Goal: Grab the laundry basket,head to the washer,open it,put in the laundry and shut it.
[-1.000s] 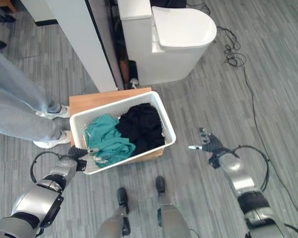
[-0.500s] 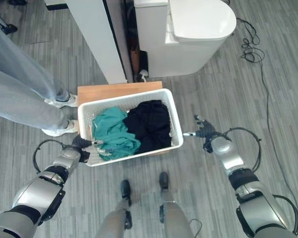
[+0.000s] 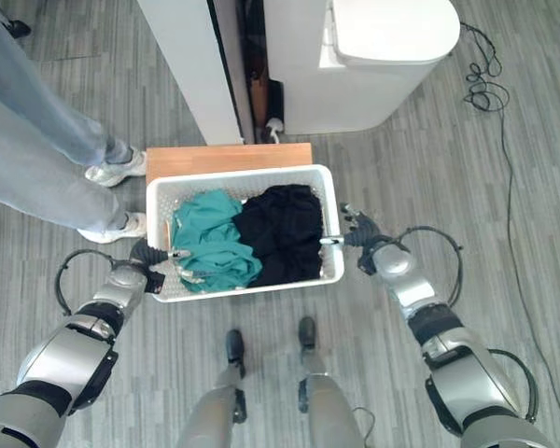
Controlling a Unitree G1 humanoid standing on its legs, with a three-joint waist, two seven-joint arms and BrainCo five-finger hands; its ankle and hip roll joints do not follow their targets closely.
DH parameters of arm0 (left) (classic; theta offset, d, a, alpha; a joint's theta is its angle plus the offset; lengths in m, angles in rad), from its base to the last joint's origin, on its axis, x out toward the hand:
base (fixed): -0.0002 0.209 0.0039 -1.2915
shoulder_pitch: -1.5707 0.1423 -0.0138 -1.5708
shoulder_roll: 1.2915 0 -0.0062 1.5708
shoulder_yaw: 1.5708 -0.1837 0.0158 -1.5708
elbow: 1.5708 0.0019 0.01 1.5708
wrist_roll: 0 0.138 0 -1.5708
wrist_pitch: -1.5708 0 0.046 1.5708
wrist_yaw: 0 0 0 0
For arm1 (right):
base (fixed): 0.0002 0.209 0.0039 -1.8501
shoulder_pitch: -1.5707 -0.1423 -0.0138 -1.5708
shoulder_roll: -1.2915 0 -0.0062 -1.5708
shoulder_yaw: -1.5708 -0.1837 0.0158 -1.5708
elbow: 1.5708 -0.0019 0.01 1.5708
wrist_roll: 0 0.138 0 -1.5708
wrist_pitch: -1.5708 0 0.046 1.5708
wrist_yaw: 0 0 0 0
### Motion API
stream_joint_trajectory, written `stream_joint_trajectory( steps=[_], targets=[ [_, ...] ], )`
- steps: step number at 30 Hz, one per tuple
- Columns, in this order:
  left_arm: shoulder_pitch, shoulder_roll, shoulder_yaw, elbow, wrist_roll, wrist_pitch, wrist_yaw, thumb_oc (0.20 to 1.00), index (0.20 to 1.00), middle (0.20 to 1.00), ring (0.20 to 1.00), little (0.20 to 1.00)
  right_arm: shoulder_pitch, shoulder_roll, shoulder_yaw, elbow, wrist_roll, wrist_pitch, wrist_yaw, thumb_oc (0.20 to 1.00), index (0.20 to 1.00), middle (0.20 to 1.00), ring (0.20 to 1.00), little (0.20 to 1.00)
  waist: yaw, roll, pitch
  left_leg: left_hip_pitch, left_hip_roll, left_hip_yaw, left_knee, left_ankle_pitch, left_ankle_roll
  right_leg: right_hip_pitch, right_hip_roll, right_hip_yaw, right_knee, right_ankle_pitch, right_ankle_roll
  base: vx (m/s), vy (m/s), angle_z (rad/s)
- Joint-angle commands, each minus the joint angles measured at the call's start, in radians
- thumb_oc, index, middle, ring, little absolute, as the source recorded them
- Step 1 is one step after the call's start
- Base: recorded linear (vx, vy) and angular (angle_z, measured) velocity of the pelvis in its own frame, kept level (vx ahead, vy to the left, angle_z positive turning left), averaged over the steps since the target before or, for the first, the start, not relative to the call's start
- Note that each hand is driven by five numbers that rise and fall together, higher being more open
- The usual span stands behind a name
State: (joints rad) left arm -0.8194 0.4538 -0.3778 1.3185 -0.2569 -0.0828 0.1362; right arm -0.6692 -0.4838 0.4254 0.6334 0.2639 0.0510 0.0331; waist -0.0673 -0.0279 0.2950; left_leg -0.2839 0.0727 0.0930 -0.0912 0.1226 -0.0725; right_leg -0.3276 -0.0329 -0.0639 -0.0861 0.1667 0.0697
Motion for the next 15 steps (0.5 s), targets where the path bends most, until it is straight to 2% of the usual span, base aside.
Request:
stream_joint_trajectory(
  steps=[1, 15],
  targets=[
    [-0.006, -0.016, -0.039, 0.054, 0.027, 0.013, 0.022, 1.0, 1.0, 1.0, 1.0, 1.0, 0.007, 0.034, 0.016, -0.022, 0.049, -0.011, -0.003, 1.0, 1.0, 1.0, 1.0, 1.0, 0.02, -0.049, 0.001, 0.02, -0.021, -0.063, 0.004, -0.042, 0.013, 0.007, -0.063, 0.025, -0.001, -0.007, 0.096, 0.0, 0.0, 0.0],
    [0.023, -0.064, -0.051, 0.016, 0.023, 0.015, 0.032, 1.0, 1.0, 1.0, 1.0, 1.0, 0.094, 0.096, 0.047, 0.006, 0.176, 0.01, 0.026, 1.0, 1.0, 1.0, 1.0, 1.0, 0.03, -0.042, 0.006, 0.02, -0.029, -0.064, 0.004, -0.039, 0.015, 0.009, -0.069, 0.022, -0.001, -0.005, 0.095, 0.0, 0.003, 0.0]
  ],
)
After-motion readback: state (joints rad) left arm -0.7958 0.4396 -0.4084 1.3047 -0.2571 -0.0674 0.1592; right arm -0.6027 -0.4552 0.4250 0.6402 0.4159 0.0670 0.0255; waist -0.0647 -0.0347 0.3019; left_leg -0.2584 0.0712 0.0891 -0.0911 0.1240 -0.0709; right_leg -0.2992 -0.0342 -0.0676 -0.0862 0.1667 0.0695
